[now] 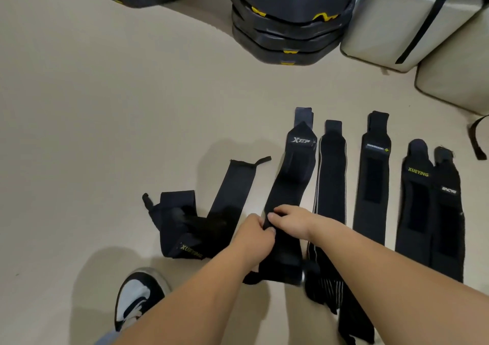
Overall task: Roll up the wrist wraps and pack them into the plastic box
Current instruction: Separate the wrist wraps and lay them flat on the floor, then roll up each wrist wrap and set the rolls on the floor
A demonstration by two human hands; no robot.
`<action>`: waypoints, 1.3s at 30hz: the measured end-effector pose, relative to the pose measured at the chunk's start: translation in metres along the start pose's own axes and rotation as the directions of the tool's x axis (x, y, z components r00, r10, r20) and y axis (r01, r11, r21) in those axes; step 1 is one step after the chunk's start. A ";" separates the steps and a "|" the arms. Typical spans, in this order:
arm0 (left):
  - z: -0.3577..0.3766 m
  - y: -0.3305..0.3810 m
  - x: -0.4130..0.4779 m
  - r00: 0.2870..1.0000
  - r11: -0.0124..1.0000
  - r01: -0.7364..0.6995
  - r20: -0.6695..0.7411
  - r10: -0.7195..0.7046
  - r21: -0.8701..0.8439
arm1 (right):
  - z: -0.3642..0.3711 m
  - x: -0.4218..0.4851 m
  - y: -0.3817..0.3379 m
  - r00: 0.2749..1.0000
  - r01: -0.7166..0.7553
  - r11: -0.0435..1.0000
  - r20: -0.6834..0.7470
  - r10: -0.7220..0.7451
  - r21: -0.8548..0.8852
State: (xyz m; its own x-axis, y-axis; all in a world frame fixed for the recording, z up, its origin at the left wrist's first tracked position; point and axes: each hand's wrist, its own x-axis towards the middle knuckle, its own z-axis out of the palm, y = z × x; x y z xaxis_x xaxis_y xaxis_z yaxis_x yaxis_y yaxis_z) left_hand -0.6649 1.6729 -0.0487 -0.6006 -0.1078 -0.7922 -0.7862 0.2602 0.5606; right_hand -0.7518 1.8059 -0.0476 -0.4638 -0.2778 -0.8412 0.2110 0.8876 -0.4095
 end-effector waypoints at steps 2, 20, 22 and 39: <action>0.000 -0.015 -0.011 0.998 0.997 0.043 0.049 -0.047 0.063 | 0.010 -0.003 0.005 1.000 0.007 0.995 0.029 -0.004 -0.103; -0.103 -0.012 0.025 0.838 0.910 -0.115 -0.453 0.305 0.399 | 0.045 -0.001 -0.010 0.990 0.109 0.860 -0.024 -0.140 -0.498; -0.100 -0.019 0.027 0.911 0.840 -0.048 -0.322 0.259 0.540 | 0.044 -0.001 -0.010 0.990 0.059 0.846 -0.074 -0.116 -0.530; -0.111 -0.034 0.006 0.947 0.341 -0.012 -0.099 0.305 0.940 | 0.046 -0.007 -0.041 0.993 0.056 0.991 -0.101 -0.068 -0.125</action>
State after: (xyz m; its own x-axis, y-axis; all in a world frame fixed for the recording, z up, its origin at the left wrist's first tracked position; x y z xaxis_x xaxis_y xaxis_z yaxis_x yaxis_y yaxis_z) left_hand -0.6583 1.5570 -0.0460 -0.8230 -0.1175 -0.5558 -0.1242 0.9919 -0.0257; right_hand -0.7174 1.7550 -0.0411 -0.5617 -0.2994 -0.7713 0.0759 0.9096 -0.4084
